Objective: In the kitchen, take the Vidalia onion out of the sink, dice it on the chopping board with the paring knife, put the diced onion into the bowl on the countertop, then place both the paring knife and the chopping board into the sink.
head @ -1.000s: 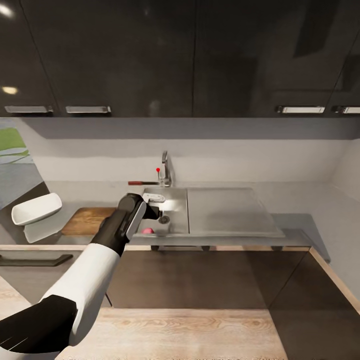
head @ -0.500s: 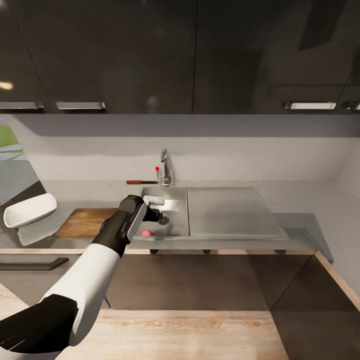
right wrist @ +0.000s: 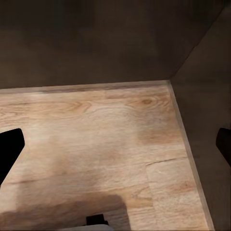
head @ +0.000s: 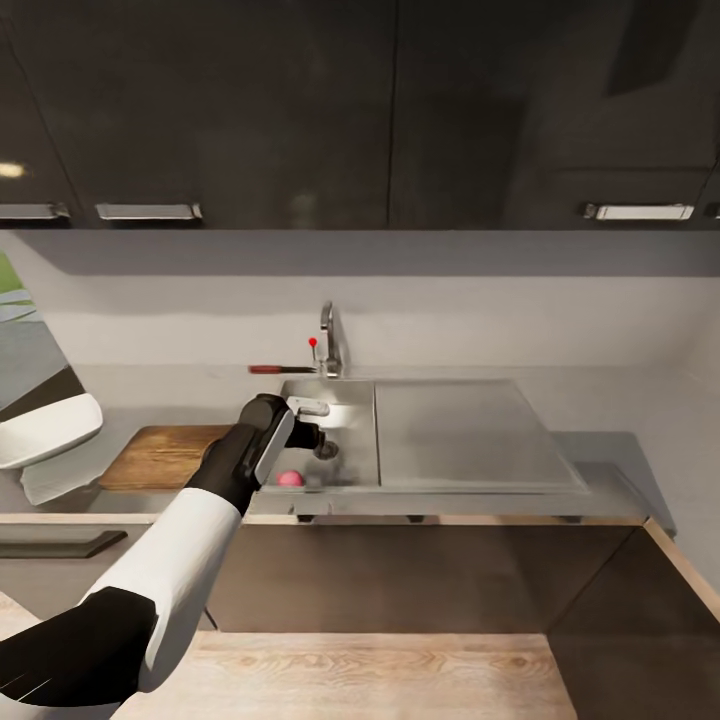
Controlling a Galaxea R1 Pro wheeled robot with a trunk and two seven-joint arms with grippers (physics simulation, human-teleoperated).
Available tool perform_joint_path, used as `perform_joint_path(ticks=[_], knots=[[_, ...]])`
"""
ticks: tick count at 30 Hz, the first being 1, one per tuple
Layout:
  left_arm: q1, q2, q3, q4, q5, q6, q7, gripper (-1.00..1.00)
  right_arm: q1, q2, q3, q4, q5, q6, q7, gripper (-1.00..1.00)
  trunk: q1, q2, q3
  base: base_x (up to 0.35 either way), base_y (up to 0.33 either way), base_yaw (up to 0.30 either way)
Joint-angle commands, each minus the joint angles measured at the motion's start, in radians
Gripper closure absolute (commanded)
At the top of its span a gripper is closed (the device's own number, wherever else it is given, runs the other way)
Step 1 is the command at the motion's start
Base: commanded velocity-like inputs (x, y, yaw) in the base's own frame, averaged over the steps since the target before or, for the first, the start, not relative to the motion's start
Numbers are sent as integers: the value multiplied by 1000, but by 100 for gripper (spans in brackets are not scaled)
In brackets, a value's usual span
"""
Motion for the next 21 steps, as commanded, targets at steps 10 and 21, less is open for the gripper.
perform_joint_path(ticks=[10,21], knots=[[-1,0,-2,1,10,3,9,-100,0,0,0,-1,5,1,-4,-100,1,-2,-8,317,0,0],[-1,0,-2,16,10,2,9,-100,0,0,0,-1,5,0,-4,-100,1,-2,-22,76,0,0]])
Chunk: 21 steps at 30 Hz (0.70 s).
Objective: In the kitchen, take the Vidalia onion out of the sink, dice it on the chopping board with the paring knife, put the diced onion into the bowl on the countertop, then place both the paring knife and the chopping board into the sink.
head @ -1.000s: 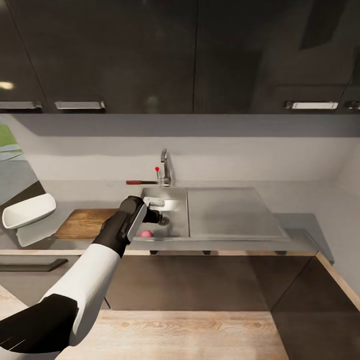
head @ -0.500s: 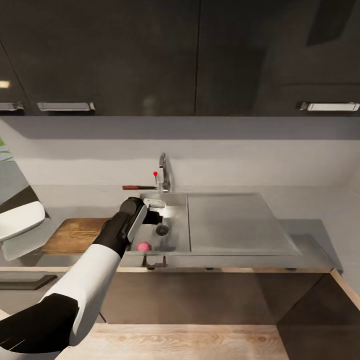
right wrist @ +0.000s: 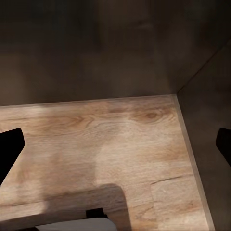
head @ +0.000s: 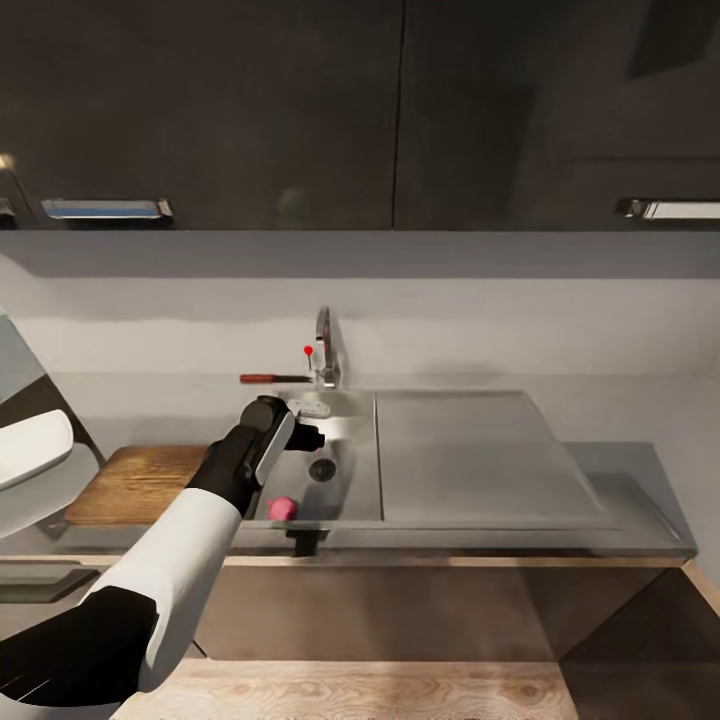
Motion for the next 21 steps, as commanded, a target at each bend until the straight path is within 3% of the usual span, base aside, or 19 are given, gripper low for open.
perform_joint_path(ticks=[1,21], knots=[[-1,0,-2,1,11,3,10,-100,0,0,0,-2,5,0,-5,-100,1,-2,-3,3,0,0],[-1,0,-1,61,11,-18,10,-100,0,0,-1,-2,5,1,-5,-100,1,-2,-35,0,0,0]])
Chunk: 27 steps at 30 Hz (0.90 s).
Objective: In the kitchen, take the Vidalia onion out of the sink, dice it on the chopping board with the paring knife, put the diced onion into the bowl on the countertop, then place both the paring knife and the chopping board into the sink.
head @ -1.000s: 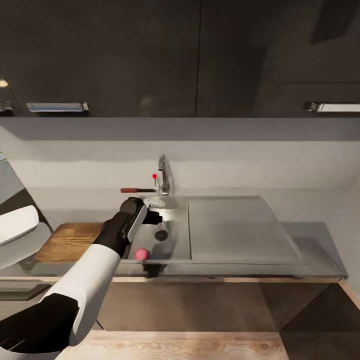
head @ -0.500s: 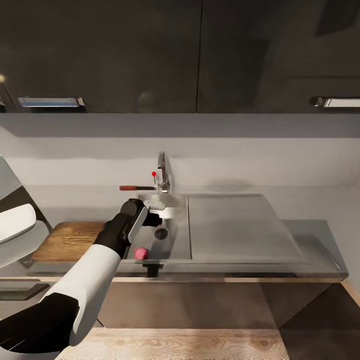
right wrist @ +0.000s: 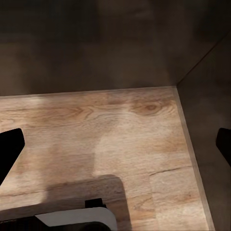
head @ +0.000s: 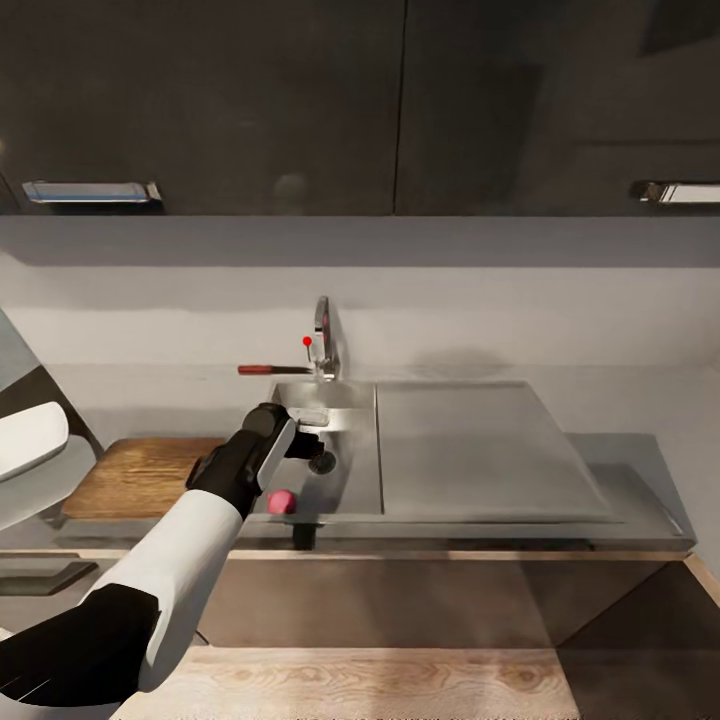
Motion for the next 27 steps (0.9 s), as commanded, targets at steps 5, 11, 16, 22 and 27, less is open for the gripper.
perform_joint_path(ticks=[5,11,16,22,27], knots=[[-1,0,-1,18,11,-7,10,-100,0,0,0,-2,5,1,-5,-100,1,-2,-10,0,0,0],[-1,1,1,51,12,-19,11,-100,0,0,0,-2,5,1,-5,-100,1,-2,-19,0,0,0],[-1,2,1,79,13,-40,11,-100,0,0,0,-2,5,1,-5,-100,1,-2,-27,0,0,0],[-1,3,2,90,14,-43,11,-100,0,0,0,-2,5,1,-5,-100,1,-2,-37,0,0,0],[-1,3,3,101,14,-45,11,-100,0,0,0,-2,5,1,-5,-100,1,-2,-45,0,0,0]])
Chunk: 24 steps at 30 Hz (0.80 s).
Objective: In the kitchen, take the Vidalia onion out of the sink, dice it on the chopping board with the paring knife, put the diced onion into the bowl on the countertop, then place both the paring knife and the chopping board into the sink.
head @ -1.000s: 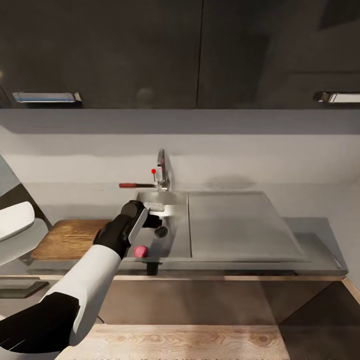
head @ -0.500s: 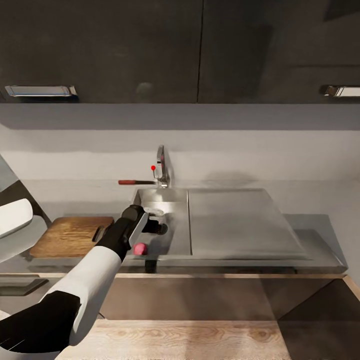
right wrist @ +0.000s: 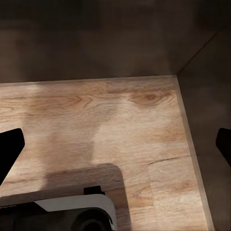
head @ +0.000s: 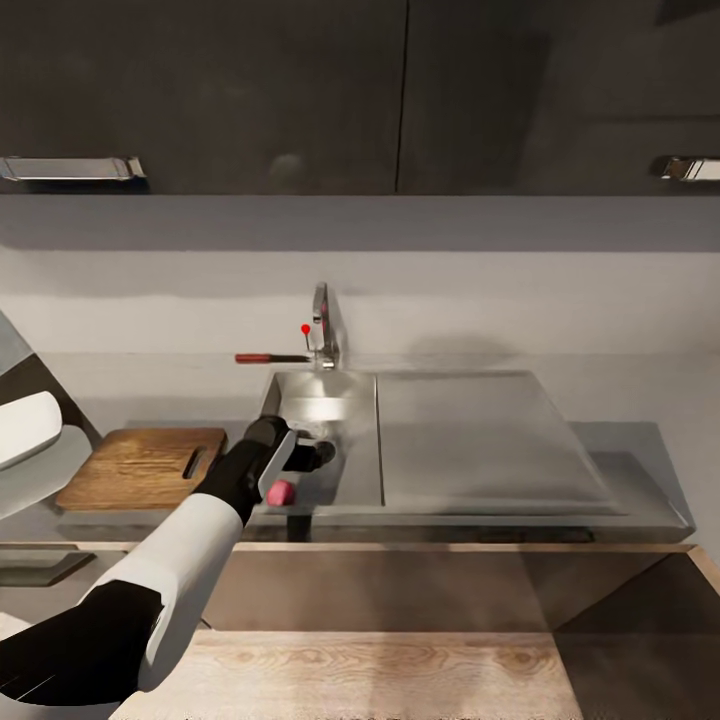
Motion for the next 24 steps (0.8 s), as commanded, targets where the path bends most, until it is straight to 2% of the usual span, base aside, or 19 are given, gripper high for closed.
perform_joint_path(ticks=[1,24], knots=[[-1,0,-3,4,10,-1,9,-100,0,0,0,-2,5,0,-6,-100,1,-2,-3,0,0,0],[-1,2,11,26,10,-21,10,-100,0,0,-1,9,6,0,-6,-100,1,-2,-40,0,0,0]])
